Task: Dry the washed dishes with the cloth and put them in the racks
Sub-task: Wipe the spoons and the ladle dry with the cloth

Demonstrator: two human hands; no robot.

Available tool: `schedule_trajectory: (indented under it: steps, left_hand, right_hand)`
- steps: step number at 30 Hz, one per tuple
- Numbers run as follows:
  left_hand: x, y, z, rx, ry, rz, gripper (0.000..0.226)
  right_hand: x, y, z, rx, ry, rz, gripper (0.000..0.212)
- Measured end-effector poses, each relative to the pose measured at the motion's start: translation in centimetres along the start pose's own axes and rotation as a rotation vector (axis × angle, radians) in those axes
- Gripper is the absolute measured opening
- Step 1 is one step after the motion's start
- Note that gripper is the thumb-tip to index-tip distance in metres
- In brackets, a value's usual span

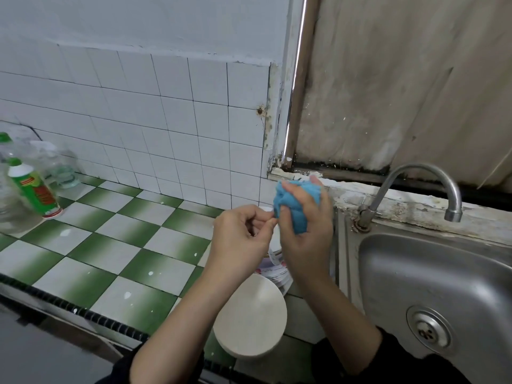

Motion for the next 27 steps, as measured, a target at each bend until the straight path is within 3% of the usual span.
schedule_trajectory:
  steps: [4,9,13,16,21,27]
  left_hand:
    - [0.2,-1.3,0.2,0.027,-0.014,0.008,0.018]
    - [0.7,-1.8,-0.2,0.064,-0.014,-0.084,0.015]
    - [1.0,-1.8,-0.1,0.114,0.016,-0.224,0.009]
    - [0.8,-1.9,-0.2,0.172,0.012,-0.388,0.011]
    - [-0.7,-2.0,-0.9,0.216,-0.132,-0.496,0.027]
    - [-1.0,-1.6,-1.4,0.159,-0.336,-0.659,0.019]
  right_hand:
    - [1.3,1.3,2.9,-0.103,0.137,-0.012,0.039]
    - [3.9,1.5,4.2,-0.330,0.440,0.282,0.051]
    - [4.3,1.2,2.2,-0.419,0.522,0.407,0.061]
    - [3.3,0.0,-0.1,-0.395,0.378,0.377,0.058]
    - [0.4,-1.5,-2.3,-0.162,-0.084,0.204,0.049]
    - [0.9,-1.5,1.9,-0.311,0.044,0.301,0.035]
Point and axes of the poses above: each hand's wrist, its own z-axis towards the middle knuckle, its own x-axis out of the back of the hand, y = z × x, the point moved 4 cm from there along z, towards the middle knuckle, and after that the axes turned 7 degrees about z, right-handed, at the moved point
